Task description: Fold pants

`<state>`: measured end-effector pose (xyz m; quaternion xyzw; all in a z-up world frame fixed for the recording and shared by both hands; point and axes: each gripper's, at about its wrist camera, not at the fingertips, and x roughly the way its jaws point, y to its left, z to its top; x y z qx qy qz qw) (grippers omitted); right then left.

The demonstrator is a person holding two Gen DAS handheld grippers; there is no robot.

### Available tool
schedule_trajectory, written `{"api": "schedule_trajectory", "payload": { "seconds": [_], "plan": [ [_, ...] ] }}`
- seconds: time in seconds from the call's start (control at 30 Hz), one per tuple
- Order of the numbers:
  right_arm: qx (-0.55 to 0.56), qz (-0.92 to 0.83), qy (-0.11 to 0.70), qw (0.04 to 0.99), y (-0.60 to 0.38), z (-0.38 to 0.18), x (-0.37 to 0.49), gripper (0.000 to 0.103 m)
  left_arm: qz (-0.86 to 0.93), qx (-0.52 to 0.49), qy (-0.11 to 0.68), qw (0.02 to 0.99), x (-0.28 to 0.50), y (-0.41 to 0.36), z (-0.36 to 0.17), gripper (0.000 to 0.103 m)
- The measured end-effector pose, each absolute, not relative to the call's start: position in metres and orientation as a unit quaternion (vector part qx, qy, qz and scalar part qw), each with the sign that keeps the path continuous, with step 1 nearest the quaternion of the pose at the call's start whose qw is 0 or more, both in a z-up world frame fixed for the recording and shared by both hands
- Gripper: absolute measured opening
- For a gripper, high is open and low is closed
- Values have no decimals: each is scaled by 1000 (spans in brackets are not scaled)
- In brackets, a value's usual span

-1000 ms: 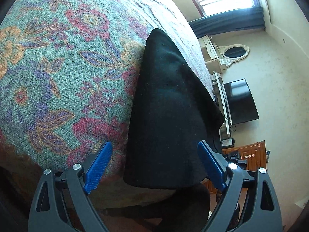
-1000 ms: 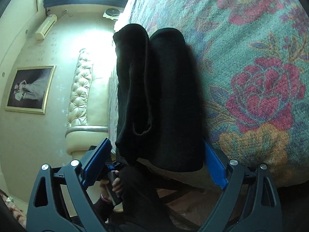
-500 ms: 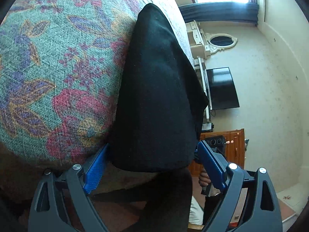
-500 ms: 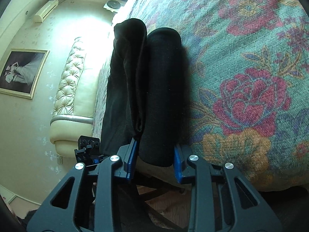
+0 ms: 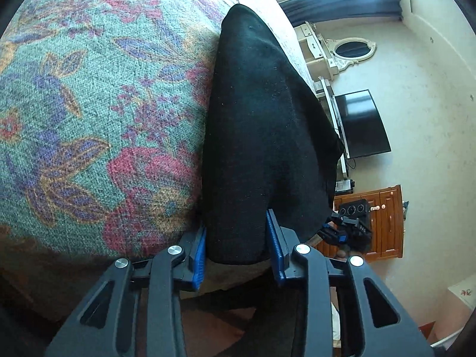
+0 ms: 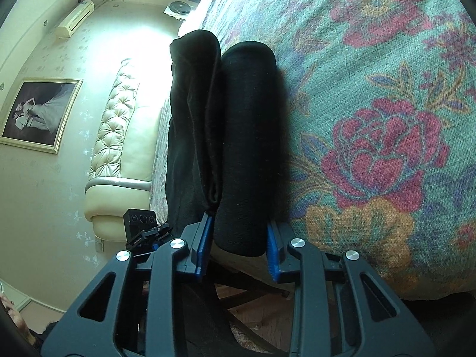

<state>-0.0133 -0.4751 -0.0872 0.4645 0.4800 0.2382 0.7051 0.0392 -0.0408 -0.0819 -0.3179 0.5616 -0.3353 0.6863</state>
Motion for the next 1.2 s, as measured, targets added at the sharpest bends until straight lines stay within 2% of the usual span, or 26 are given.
{"api": "schedule_trajectory", "payload": {
  "seconds": [0.2, 0.3, 0.33, 0.37, 0.4, 0.43, 0.53, 0.73, 0.93, 1.0, 1.03, 1.07, 1.2],
  "plan": [
    [480, 246, 476, 695, -486, -99, -21, 30, -348, -322, 557, 682, 42, -41, -86, 36],
    [465, 253, 478, 701, -493, -94, -23, 47, -366, -328, 550, 676, 42, -29, -88, 46],
    [466, 251, 474, 703, -498, -91, -26, 59, -368, -328, 547, 677, 40, -28, -83, 49],
    [466, 252, 469, 707, -504, -87, -28, 74, -373, -327, 542, 678, 37, -24, -79, 59],
    [462, 251, 463, 713, -511, -82, -30, 80, -379, -326, 533, 682, 35, -20, -74, 70],
    [452, 248, 461, 722, -517, -76, -31, 86, -384, -320, 523, 691, 34, -16, -67, 74],
    [444, 243, 456, 732, -531, -69, -21, 90, -400, -284, 495, 717, 39, -7, -48, 81],
    [465, 278, 451, 709, -528, -81, 29, 90, -401, -256, 513, 714, 91, -22, -59, 83],
    [428, 310, 472, 706, -511, -82, 57, 90, -427, -247, 508, 706, 121, -48, -64, 83],
    [407, 304, 484, 712, -510, -82, 58, 78, -432, -241, 508, 705, 125, -59, -63, 83],
    [395, 294, 495, 716, -509, -82, 59, 62, -437, -235, 508, 704, 124, -64, -63, 83],
    [387, 287, 503, 718, -510, -85, 59, 52, -437, -223, 508, 708, 124, -70, -63, 83],
    [395, 293, 501, 712, -514, -90, 54, 45, -435, -158, 496, 735, 119, -84, -65, 83]
  ]
}}
